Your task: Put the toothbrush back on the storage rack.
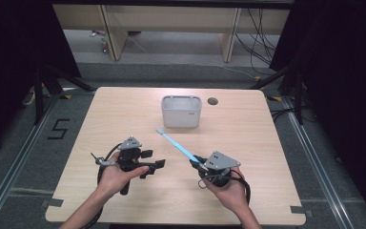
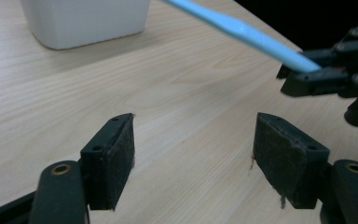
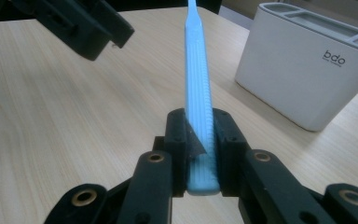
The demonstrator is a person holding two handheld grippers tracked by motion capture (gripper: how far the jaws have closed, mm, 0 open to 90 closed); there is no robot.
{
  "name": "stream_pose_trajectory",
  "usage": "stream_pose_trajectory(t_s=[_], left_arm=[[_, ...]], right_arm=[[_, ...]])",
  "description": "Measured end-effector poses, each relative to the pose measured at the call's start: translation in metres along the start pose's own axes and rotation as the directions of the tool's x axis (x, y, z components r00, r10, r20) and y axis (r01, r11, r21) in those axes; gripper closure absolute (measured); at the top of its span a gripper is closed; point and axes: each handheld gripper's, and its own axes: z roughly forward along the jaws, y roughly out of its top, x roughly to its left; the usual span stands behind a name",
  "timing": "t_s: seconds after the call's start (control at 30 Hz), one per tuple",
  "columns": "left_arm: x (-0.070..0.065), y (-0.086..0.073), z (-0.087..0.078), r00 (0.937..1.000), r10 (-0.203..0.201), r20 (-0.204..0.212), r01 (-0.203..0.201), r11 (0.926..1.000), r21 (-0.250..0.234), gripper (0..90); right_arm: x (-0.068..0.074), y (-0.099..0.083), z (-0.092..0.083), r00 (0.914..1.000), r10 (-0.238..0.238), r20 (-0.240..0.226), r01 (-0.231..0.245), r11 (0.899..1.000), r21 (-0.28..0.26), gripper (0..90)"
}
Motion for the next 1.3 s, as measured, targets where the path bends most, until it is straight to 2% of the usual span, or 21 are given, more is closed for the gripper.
stream_pose_trajectory(t_s=[0.07,0.17,0.23,0.43,0.5,0.57,0.63,0.7,0.8,0.87,1.1,1.13,1.17,1.3], left_arm=[[-0.001,0.005,0.004,0.9995,-0.020,0.024,0.021,0.9995,-0.025,29.9],[-0.002,0.008,0.006,0.9991,-0.033,0.027,0.034,0.9990,-0.028,30.4],[-0.003,0.013,0.010,0.9976,-0.044,0.054,0.047,0.9977,-0.049,30.7],[-0.008,0.019,0.017,0.9956,-0.063,0.070,0.067,0.9960,-0.059,32.1],[-0.008,0.020,0.020,0.9931,-0.076,0.089,0.082,0.9942,-0.070,33.1],[-0.009,0.022,0.022,0.9913,-0.087,0.099,0.095,0.9919,-0.084,34.6],[-0.010,0.023,0.023,0.9904,-0.097,0.099,0.106,0.9906,-0.087,36.0],[-0.011,0.024,0.024,0.9887,-0.098,0.113,0.109,0.9892,-0.097,37.7],[-0.013,0.026,0.024,0.9873,-0.097,0.126,0.111,0.9873,-0.113,41.3],[-0.014,0.027,0.024,0.9883,-0.098,0.117,0.111,0.9873,-0.113,42.2],[-0.013,0.029,0.024,0.9862,-0.103,0.130,0.121,0.9820,-0.145,53.6],[-0.013,0.029,0.024,0.9844,-0.110,0.137,0.131,0.9795,-0.154,54.9],[-0.013,0.030,0.023,0.9832,-0.112,0.145,0.135,0.9780,-0.159,56.6],[-0.017,0.033,0.023,0.9822,-0.100,0.159,0.129,0.9739,-0.186,63.2]], right_arm=[[0.002,0.001,0.002,1.0000,-0.003,-0.006,0.003,1.000,-0.007,78.7],[0.004,0.001,0.003,0.9999,-0.004,-0.010,0.004,1.000,-0.007,78.7],[0.005,0.001,0.004,0.9999,-0.005,-0.014,0.005,1.000,-0.006,78.7],[0.006,0.003,0.005,0.9999,-0.007,-0.009,0.007,1.000,-0.023,78.7],[0.006,0.005,0.005,0.9998,-0.020,0.001,0.020,0.999,-0.032,78.7],[0.007,0.006,0.005,0.9999,-0.011,-0.011,0.011,0.999,-0.033,78.7],[0.008,0.007,0.004,0.9999,-0.013,-0.005,0.013,0.999,-0.036,78.7],[0.007,0.008,0.005,0.9998,-0.016,0.008,0.017,0.999,-0.051,78.7],[0.008,0.009,0.005,0.9999,-0.010,-0.001,0.010,0.999,-0.051,78.7],[0.008,0.009,0.005,0.9999,-0.010,0.004,0.010,0.999,-0.048,78.7],[0.010,0.010,0.006,0.9998,0.001,0.018,0.000,0.999,-0.054,78.6],[0.009,0.010,0.006,0.9994,-0.022,0.026,0.023,0.998,-0.059,78.6],[0.009,0.011,0.006,0.9993,-0.024,0.028,0.025,0.998,-0.054,78.5],[0.010,0.010,0.009,0.9995,0.001,0.031,0.000,0.999,-0.046,78.2]])
